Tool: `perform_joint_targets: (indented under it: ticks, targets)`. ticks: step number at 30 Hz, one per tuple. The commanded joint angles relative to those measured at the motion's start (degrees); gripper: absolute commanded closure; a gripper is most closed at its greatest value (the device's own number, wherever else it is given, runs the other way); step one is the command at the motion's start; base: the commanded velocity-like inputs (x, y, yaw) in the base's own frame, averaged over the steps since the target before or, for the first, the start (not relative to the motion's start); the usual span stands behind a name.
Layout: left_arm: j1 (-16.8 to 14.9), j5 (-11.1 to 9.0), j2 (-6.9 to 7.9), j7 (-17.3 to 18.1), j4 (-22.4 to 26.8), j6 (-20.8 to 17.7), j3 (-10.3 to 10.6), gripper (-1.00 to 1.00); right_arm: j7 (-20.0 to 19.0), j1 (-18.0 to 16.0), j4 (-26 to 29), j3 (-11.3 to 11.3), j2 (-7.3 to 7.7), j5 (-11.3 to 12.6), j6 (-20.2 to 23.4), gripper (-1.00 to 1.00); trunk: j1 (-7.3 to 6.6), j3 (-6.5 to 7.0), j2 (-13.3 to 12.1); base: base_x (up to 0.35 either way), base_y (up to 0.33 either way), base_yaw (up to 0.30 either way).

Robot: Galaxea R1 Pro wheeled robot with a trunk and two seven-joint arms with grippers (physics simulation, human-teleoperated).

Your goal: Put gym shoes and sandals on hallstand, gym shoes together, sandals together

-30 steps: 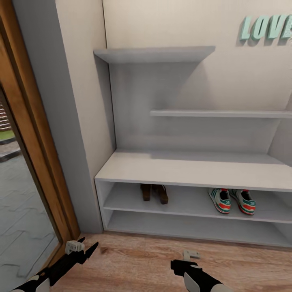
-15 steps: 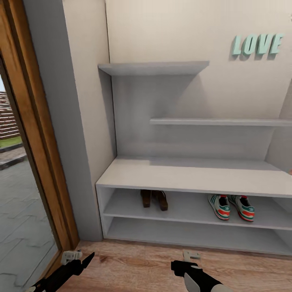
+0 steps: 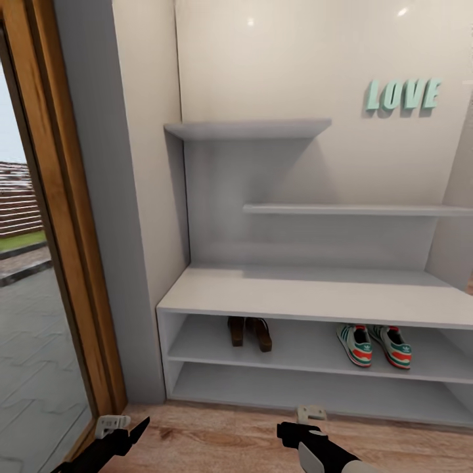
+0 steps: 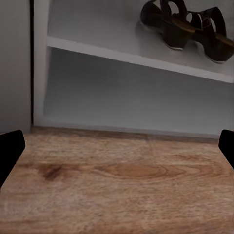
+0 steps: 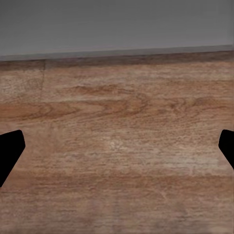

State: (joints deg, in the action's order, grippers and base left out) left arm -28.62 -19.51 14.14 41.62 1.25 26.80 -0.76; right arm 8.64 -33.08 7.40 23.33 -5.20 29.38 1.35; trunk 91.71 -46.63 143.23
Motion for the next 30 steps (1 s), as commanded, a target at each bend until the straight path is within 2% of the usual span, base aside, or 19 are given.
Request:
perform_joint_targets:
  ticks: [1, 30]
  targets:
    - [-0.04, -0.17, 0.01, 0.29, -0.07, 0.10, -0.03, -1.00, 0.33, -0.03, 0.07, 0.48, 0.01, 0.42, 0.14, -1.00, -0.04, 0.09, 0.01, 0.000, 0.000, 0.000]
    - [0.05, -0.09, 0.01, 0.24, -0.05, 0.10, -0.03, -1.00, 0.29, 0.00, 0.07, 0.48, 0.01, 0.42, 0.14, -1.00, -6.41, 2.65, -11.62, 0.000, 0.000, 0.000]
